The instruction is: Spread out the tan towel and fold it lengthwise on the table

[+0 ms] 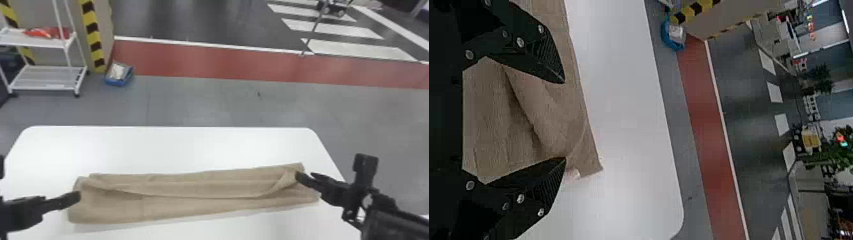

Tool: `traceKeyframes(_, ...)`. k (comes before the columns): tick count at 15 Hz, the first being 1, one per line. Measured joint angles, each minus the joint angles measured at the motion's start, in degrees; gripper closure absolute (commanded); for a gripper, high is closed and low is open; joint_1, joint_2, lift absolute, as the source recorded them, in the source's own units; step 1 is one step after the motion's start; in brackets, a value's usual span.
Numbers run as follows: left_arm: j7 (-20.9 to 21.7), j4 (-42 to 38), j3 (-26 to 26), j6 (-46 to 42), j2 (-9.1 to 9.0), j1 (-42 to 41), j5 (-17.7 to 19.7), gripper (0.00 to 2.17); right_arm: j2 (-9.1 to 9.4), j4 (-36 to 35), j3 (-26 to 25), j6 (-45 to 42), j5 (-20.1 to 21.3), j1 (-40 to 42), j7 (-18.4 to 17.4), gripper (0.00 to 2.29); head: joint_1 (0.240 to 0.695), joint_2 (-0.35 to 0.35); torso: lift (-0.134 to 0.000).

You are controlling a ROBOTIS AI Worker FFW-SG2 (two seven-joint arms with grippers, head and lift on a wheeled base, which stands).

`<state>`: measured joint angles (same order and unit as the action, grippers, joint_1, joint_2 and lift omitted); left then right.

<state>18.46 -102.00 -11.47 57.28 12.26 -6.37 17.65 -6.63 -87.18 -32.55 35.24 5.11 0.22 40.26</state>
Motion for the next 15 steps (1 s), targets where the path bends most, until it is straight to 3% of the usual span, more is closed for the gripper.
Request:
traceKeyframes(2,0.8,-0.5,1.9,-1.9,-0.71,-1.3,0.2,0.55,0.23,-2.4,5.3,2.8,1.8,1.2,5.2,2.02,0.695,-0.150,0.000)
traceKeyframes(3,0.8,-0.5,2.9,-2.6,-0.88,-1.7,0.2,0.98,0.33,-3.8,7.4,4.1,2.8,1.8,7.2,2.02,0.695,-0.134,0.000)
traceKeyframes(4,0.9,-0.4,4.0,-3.1,-1.03,-1.9,0.2,1.20,0.58,-6.0,9.9,4.8,3.7,3.1,8.1,2.04,0.695,-0.124,0.000)
traceKeyframes(10,1.5,-0.2,8.4,-1.9,-1.67,-2.2,1.6,1.33,2.94,-18.4,20.7,10.0,7.8,11.2,7.4,2.04,0.695,-0.070,0.000)
traceKeyframes(15,1.5,0.5,11.4,-1.8,-1.83,-2.4,2.0,1.33,3.59,-17.0,25.9,7.8,10.4,12.1,1.4,2.04,0.695,-0.075,0.000)
